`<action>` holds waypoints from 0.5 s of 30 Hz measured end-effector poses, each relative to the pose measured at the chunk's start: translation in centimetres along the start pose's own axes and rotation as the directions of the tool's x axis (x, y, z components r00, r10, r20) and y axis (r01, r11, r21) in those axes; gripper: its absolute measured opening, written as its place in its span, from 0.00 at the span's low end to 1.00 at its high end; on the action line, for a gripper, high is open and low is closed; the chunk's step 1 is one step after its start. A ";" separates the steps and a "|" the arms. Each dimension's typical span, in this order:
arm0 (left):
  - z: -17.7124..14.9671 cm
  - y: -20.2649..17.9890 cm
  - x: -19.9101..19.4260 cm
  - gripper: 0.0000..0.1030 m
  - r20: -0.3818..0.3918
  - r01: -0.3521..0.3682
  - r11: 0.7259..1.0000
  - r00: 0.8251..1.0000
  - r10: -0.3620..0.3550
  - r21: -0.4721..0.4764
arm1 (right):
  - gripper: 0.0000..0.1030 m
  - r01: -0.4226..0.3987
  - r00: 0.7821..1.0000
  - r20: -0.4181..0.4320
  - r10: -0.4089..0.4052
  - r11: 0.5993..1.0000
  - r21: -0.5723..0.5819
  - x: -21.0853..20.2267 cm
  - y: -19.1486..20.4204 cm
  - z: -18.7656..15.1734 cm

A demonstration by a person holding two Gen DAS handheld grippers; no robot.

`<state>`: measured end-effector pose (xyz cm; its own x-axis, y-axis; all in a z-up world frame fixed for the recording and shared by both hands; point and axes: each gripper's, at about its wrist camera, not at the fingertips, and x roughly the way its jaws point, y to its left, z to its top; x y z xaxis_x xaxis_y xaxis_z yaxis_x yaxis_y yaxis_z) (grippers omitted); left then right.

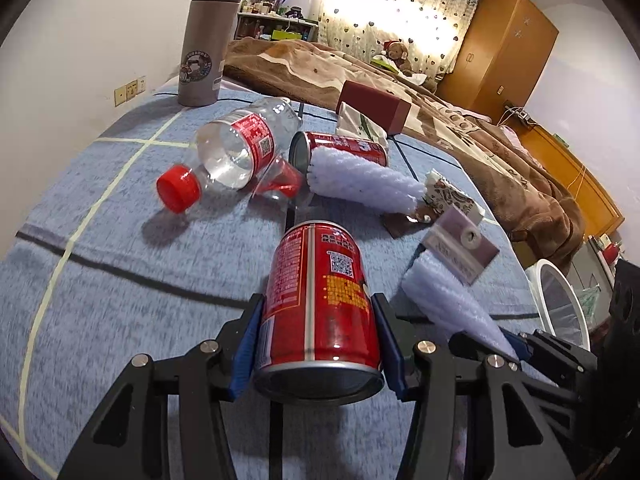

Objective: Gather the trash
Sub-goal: 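Carry the red can and foam net to the bin with both tools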

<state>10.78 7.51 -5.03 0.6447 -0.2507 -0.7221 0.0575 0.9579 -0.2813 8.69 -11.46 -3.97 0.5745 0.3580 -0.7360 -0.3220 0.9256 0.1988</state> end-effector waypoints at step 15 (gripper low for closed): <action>-1.8 -2.7 -3.4 0.53 0.051 0.030 0.999 0.998 -0.032 0.037 | 0.25 -0.018 0.997 0.075 0.014 0.998 0.054 -3.6 -1.0 -1.3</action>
<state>7.08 5.53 -2.96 0.6803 -0.2735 -0.6800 0.1050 0.9546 -0.2789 5.98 -13.87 -2.42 0.6248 0.3786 -0.6828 -0.2913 0.9244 0.2461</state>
